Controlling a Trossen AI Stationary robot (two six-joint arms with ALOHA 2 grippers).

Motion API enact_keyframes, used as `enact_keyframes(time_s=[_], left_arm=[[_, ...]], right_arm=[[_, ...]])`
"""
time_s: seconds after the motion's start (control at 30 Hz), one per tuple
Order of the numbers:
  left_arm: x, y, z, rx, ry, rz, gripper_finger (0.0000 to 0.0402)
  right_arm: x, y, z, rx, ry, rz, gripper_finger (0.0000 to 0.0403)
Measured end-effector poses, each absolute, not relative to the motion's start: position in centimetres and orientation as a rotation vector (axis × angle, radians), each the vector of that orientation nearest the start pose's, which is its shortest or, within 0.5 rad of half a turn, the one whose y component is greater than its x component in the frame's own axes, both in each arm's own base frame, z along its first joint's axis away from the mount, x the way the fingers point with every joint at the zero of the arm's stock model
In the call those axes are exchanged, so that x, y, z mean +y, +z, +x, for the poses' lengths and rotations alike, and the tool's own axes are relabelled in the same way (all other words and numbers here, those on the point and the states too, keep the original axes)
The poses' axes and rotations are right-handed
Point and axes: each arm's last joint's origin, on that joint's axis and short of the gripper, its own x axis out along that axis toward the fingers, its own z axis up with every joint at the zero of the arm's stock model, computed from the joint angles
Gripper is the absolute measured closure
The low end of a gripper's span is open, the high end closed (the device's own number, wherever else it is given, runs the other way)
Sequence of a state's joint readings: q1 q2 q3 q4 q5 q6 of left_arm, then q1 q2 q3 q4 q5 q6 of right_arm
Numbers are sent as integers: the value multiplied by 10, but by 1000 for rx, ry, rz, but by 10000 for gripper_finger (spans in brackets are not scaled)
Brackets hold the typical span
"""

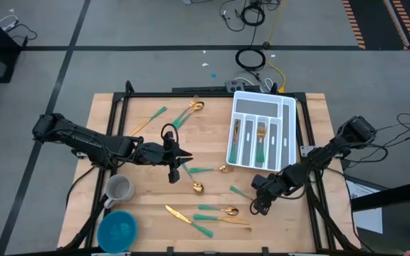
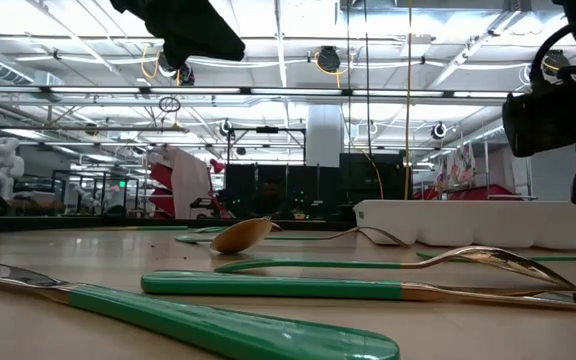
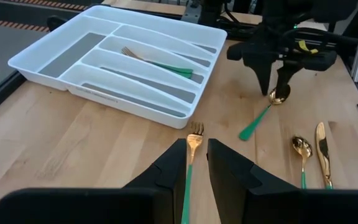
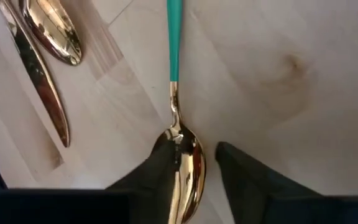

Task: Sort silverware
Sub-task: Put the bottom right green spoon into the white cutlery tray

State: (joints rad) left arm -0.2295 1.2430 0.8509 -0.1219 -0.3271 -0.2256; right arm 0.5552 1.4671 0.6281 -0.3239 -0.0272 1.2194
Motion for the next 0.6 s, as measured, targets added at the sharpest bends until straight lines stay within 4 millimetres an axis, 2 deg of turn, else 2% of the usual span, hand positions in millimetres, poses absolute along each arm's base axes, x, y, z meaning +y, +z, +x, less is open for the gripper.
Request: enact_keyframes(time_s=[0.2,0.37,0.5,0.6], left_arm=[[-52,268,262,482,150,-74,329],[-51,267,262,497,152,-71,329],[-51,265,260,520,154,-63,329],[-51,264,260,529,155,-61,329]], right_arm=[[122,152,198,1172,-354,873,226],[125,174,183,1007,-488,1100,209],[137,180,172,956,-556,1293,210],[152,177,165,966,-561,1362,210]])
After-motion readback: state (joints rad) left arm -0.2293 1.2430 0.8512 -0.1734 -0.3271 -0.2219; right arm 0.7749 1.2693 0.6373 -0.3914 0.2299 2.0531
